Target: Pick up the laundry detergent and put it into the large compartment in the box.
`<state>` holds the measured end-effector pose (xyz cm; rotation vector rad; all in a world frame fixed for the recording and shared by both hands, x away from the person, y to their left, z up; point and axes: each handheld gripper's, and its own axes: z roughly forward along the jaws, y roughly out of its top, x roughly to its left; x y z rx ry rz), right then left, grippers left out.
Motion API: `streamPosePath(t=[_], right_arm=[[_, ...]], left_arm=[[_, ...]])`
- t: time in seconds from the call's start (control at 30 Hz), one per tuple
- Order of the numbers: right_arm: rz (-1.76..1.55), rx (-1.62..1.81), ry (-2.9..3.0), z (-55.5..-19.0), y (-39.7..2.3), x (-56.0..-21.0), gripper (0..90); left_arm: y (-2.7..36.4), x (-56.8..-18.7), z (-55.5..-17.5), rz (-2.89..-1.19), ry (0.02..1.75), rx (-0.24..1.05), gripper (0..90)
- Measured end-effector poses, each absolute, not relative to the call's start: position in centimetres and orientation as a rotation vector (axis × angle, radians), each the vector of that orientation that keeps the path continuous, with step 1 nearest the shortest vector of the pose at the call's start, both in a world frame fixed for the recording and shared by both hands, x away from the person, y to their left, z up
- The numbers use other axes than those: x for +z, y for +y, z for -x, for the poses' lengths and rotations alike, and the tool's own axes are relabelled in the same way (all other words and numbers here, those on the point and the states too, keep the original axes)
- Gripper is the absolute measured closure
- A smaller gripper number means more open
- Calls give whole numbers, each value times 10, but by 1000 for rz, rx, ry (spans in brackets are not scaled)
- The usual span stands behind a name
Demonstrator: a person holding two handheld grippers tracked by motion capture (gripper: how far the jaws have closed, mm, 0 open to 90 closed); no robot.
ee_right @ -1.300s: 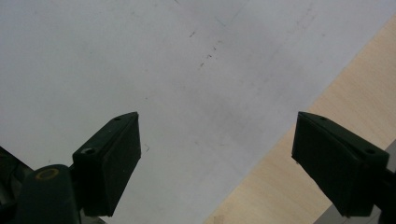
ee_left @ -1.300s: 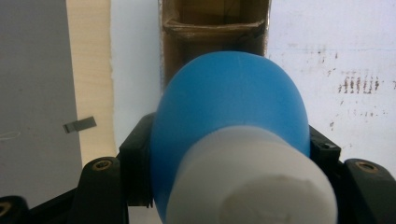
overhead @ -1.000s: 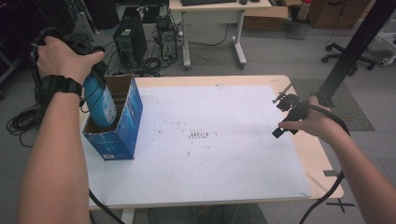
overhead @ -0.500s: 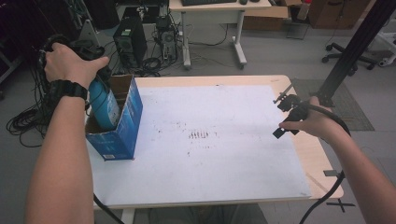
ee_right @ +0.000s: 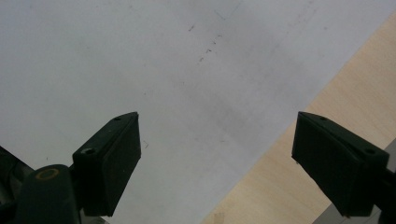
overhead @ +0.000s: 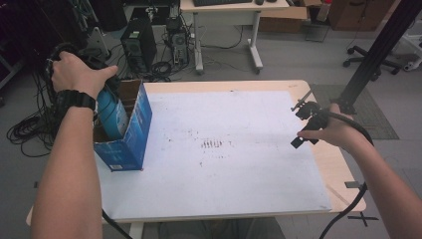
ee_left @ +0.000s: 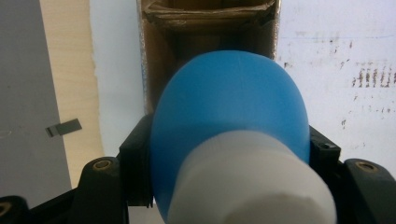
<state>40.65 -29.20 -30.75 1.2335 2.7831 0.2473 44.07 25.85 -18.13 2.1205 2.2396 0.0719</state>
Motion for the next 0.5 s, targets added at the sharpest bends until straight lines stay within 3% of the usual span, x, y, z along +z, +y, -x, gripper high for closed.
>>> streamPosePath(t=[0.5], right_arm=[[-1237,240,2784,-406,-292,-310,157]], left_arm=[[262,-196,-441,-2121,2240,50,371]])
